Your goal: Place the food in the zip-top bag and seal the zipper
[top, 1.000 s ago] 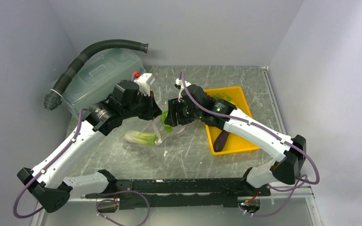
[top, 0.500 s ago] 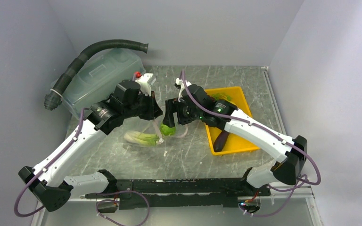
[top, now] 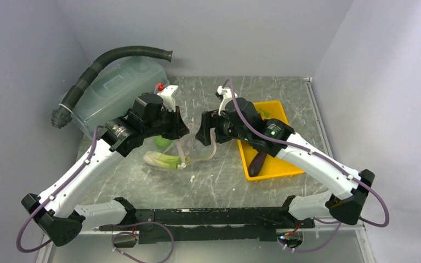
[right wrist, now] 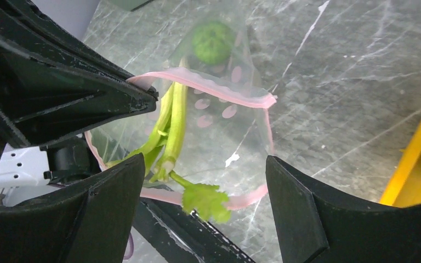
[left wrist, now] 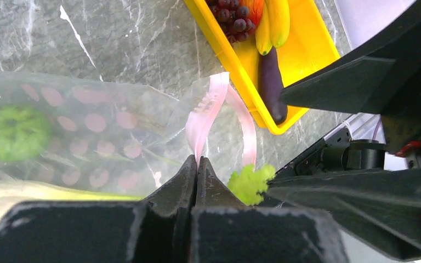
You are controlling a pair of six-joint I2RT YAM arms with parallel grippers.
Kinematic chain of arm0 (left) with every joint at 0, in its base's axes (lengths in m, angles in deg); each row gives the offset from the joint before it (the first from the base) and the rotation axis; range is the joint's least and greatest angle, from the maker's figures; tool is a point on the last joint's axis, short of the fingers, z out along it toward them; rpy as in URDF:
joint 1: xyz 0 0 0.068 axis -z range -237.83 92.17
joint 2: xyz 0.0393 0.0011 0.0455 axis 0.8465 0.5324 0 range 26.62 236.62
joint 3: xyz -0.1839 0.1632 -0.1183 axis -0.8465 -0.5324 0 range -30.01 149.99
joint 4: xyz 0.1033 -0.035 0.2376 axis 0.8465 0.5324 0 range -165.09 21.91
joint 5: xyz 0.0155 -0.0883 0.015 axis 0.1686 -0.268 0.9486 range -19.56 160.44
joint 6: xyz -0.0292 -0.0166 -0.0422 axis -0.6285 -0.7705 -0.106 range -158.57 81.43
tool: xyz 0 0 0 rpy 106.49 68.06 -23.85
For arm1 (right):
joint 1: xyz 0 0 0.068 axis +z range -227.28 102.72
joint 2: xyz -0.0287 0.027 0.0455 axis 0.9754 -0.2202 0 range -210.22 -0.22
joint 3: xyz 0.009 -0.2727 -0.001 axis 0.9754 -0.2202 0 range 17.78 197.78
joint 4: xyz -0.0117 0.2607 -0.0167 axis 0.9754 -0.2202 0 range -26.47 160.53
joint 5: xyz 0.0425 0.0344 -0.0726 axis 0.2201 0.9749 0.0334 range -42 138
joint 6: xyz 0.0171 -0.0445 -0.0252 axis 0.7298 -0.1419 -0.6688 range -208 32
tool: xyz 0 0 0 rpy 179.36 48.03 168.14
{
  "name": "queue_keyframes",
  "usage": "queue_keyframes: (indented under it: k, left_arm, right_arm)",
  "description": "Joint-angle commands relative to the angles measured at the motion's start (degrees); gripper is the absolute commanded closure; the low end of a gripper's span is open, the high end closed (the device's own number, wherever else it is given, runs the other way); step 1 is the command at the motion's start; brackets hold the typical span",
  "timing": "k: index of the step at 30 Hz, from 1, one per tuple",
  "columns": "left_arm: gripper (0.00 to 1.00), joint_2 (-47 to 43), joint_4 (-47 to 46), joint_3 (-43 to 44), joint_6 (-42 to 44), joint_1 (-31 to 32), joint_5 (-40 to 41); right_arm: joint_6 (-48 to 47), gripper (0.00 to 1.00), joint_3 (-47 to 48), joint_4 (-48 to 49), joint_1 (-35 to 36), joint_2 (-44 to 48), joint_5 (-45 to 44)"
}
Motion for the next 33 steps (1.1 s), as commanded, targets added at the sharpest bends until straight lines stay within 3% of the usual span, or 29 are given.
queue_keyframes:
  k: [1, 16, 24, 33]
  left_arm:
    - [1.0, -0.18, -0.69, 2.55, -0.58, 0.14, -0.89]
    - [1.0, -0.7, -1.04, 1.99, -0.89, 0.18, -0.74]
    - [1.0, -1.17, -0.87, 1.87, -0.82, 0.19, -0.62]
    - [1.0, -2.16, -0.02, 1.41, -0.67, 0.15, -0.4]
  right_arm:
    - [-0.79, 0.16, -0.54, -1.45, -0.06, 4.69, -6.42]
    - [-0.13, 0.14, -1.5, -16.99, -4.19, 15.88, -24.78]
    - [0.31, 0.14, -5.0, -23.63, -16.18, 17.04, -21.41]
    - [-1.4, 0.15, -10.68, -15.56, -25.28, 13.97, -16.34]
